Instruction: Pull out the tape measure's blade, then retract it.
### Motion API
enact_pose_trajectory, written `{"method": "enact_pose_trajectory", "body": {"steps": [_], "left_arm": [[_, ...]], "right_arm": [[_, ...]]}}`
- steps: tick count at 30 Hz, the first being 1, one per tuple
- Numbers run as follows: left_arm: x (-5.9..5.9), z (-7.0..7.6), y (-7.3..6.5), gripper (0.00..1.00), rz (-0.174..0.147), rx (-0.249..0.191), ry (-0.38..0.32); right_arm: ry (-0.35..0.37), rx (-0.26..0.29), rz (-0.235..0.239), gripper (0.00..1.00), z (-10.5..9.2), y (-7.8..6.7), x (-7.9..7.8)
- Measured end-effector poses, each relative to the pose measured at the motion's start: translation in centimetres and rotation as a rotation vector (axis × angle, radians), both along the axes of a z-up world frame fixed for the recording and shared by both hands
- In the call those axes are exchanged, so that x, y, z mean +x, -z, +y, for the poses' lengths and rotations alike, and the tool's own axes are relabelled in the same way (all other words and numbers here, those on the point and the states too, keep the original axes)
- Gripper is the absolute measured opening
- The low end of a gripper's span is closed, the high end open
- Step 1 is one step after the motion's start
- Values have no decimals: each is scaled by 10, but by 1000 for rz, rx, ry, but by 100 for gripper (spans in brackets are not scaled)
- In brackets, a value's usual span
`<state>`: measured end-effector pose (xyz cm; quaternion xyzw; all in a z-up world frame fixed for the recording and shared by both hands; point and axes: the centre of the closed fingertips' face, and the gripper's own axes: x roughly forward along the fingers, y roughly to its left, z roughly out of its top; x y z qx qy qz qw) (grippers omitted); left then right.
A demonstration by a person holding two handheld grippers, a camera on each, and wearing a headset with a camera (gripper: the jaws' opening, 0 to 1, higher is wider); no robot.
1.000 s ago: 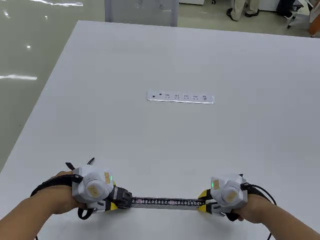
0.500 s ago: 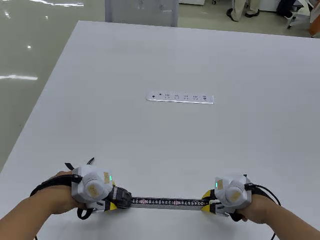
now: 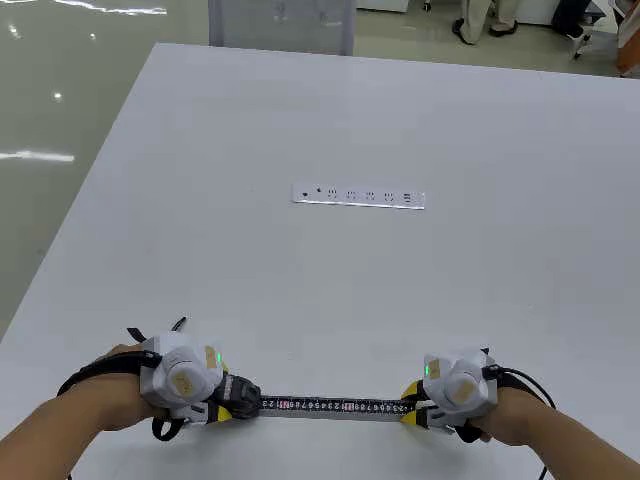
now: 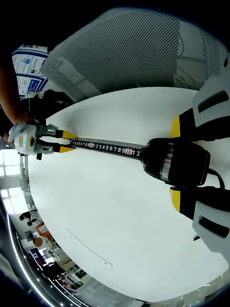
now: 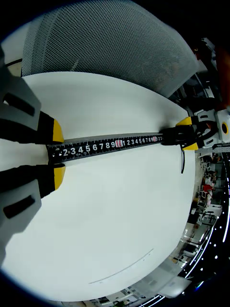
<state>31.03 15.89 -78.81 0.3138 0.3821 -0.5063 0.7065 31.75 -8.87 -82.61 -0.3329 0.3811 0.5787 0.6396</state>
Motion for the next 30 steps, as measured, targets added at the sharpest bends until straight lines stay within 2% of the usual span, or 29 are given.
{"method": "enact_pose_trajectory", "body": {"steps": [9, 12, 15, 22, 30], "left_arm": [[0, 1, 0, 33, -3, -3, -3], [-1, 0, 1, 33, -40, -3, 18], [0, 0, 0, 33, -49, -15, 15], [2, 0, 1, 33, -22, -15, 24], [3, -1, 2, 32, -10, -17, 18]], "right_arm": [[31, 3, 14, 14, 0, 0, -1], [29, -2, 13, 14, 0, 0, -1], [31, -1, 13, 15, 0, 0, 0], [32, -17, 17, 15, 2, 0, 1], [34, -40, 30, 15, 2, 1, 1]]}}
